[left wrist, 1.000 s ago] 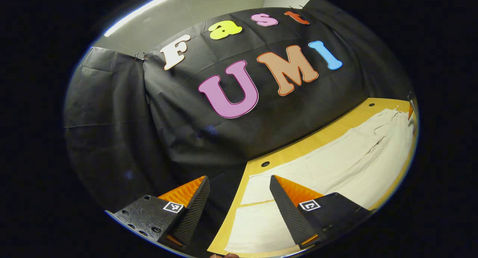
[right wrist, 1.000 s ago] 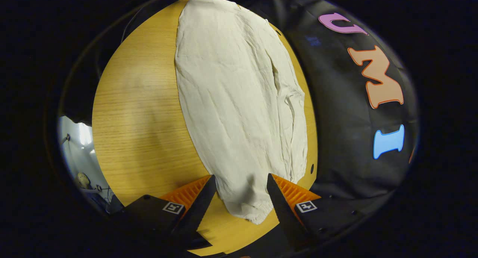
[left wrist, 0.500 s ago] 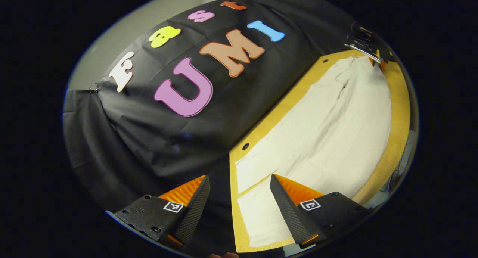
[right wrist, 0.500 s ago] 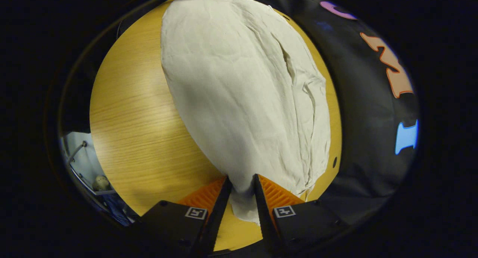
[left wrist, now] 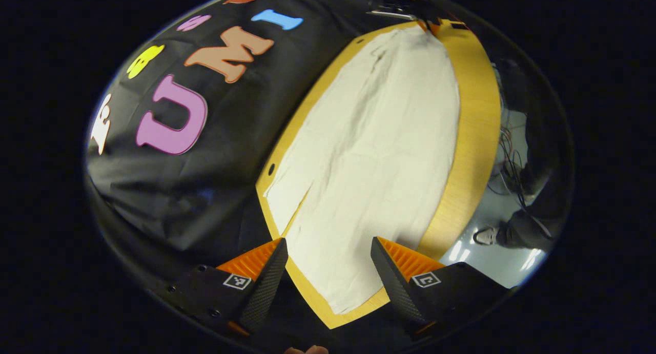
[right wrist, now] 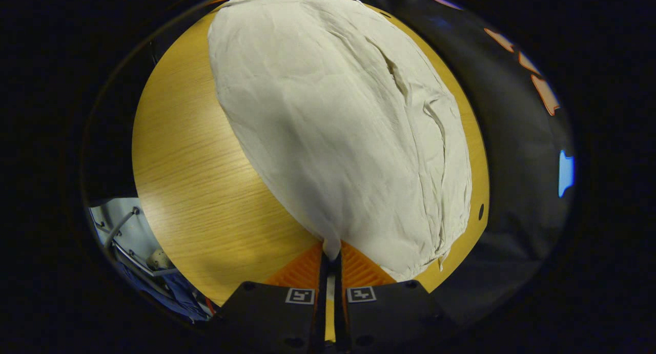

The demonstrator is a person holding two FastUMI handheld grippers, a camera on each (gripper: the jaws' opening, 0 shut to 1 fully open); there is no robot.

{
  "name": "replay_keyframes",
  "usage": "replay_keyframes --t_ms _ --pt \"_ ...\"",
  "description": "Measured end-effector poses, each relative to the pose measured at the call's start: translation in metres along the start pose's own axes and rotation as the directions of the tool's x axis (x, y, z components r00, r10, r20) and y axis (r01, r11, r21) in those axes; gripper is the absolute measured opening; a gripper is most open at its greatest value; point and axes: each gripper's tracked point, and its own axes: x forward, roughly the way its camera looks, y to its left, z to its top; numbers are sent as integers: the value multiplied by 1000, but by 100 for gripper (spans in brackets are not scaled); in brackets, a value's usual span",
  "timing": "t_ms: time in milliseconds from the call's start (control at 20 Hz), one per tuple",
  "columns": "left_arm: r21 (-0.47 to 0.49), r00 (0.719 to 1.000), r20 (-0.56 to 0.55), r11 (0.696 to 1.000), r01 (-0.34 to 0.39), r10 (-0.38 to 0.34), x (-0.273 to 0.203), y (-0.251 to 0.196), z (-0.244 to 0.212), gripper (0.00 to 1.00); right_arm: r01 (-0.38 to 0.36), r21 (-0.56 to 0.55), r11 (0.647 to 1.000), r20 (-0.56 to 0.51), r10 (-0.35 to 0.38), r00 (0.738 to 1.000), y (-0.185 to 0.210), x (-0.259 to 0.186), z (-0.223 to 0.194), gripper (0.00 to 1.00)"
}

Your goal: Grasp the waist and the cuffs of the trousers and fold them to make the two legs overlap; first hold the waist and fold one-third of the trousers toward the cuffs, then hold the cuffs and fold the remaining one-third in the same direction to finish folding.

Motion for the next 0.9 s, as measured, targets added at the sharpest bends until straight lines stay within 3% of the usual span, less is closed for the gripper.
replay_keyframes --t_ms 50,100,350,500,700,750,850,900 --pt "39 999 -23 998 40 -40 -2 -8 -11 97 7 -13 1000 5 -7 1000 1 -2 0 5" --pt "70 996 -43 994 81 -78 -3 -16 -20 98 17 -24 1000 6 -17 1000 2 -2 -1 9" --pt "191 969 -122 953 233 -213 7 -46 -54 98 45 -12 999 9 -45 999 1 -2 0 9" --pt "257 972 -117 939 227 -203 23 -39 -51 91 56 -19 998 7 -56 998 1 -2 1 9" --pt "240 963 -150 936 256 -225 40 -29 -49 89 60 -14 998 6 -60 998 1 -2 2 5" --pt "241 955 -171 929 280 -244 46 -30 -50 85 60 -14 998 6 -60 998 1 -2 1 5" --pt "245 937 -222 914 322 -270 52 -34 -53 60 63 -14 998 5 -63 998 0 -2 1 9" --pt "241 933 -231 913 330 -276 54 -34 -52 41 65 -15 998 4 -65 998 1 -3 2 9"
